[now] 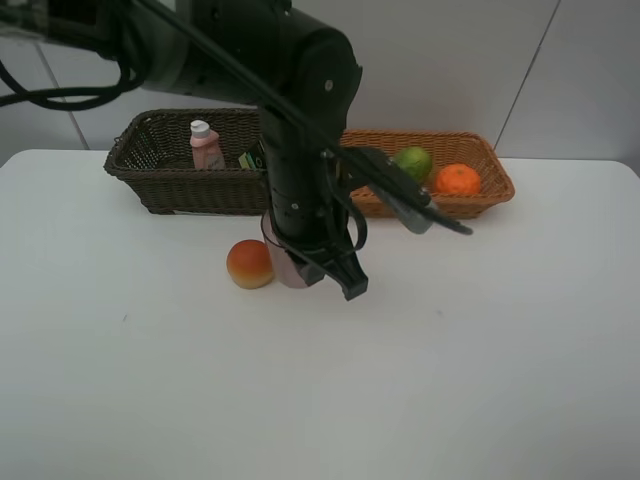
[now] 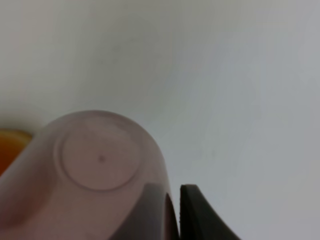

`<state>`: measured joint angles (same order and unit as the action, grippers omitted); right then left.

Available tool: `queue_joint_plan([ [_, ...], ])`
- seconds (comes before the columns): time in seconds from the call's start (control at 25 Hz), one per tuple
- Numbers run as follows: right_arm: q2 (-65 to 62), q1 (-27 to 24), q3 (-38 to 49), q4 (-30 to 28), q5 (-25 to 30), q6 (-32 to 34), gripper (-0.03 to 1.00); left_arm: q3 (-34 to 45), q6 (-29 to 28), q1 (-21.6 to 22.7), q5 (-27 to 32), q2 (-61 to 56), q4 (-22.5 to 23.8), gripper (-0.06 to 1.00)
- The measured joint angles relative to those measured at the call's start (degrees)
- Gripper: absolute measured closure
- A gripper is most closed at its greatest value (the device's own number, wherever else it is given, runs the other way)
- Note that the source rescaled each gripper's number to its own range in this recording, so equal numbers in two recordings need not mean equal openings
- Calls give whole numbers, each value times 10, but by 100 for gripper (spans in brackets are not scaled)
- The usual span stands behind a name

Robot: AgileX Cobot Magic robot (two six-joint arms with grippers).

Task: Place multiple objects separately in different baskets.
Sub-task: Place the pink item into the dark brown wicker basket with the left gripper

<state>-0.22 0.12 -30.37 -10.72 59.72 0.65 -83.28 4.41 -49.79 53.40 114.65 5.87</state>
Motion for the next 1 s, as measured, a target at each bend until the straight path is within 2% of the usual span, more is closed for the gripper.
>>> queue_joint_plan([
  [0.2,0,0,0,0,0,0,-1,-51,-58,57,26,-15,0,94],
  [0.56,0,0,0,-1,0,0,-1,-98,-109,191,31,-36,25,94],
  [0.76,0,0,0,-1,0,0,-1,-100,-111,261,-8,-36,47,94],
  [1.0,0,0,0,-1,0,0,-1,-100,-112,302,-50,-33,69,94],
])
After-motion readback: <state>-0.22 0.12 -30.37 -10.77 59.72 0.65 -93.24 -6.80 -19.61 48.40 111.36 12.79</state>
